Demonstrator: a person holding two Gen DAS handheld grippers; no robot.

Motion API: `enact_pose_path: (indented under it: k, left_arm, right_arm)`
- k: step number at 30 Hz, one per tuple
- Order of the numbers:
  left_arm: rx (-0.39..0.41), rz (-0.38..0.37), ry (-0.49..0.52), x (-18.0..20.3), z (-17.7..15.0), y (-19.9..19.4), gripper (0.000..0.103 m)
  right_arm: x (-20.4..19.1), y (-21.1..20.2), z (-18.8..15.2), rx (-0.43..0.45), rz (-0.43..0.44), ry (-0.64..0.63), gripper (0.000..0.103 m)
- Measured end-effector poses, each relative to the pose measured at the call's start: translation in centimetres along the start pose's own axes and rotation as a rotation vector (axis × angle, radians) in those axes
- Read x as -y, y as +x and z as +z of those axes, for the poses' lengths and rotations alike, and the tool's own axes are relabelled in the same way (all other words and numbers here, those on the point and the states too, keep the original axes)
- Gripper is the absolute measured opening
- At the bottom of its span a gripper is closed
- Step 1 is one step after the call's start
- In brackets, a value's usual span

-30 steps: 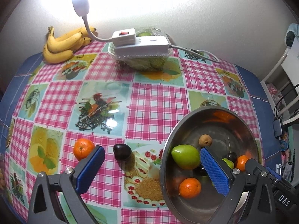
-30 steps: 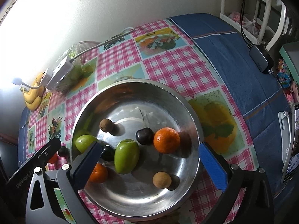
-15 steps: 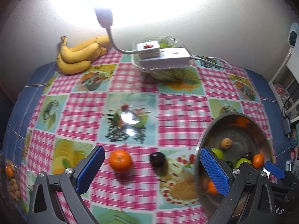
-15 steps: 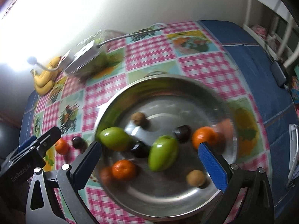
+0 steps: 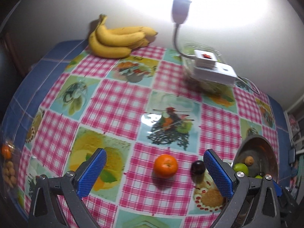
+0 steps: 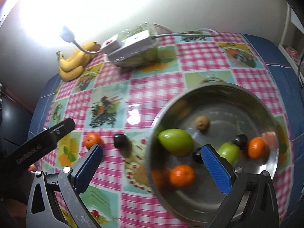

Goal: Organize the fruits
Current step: 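Move both grippers toward the tangerine and dark plum on the cloth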

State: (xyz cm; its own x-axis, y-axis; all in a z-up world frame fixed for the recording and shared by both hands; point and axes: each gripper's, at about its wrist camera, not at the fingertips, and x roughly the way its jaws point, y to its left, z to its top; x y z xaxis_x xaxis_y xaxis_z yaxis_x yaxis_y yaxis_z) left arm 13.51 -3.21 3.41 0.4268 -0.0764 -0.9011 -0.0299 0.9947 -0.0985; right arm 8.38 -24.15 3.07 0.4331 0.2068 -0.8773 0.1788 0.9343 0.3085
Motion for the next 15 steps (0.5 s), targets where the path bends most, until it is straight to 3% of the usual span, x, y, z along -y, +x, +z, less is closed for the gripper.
enact_pose_path:
  k: [13, 15]
  left_arm:
    - [-0.089, -0.065, -0.161, -3.7, -0.3, 3.1, 0.103]
    - [-0.095, -0.075, -0.185, -4.2, -0.3, 3.4, 0.102]
  right_arm:
    - [-3.9, 2.5, 1.0, -0.020, 0.030, -0.044, 0.101]
    - [-4.3, 2.9, 1.0, -0.026, 0.033, -0.051, 0.094]
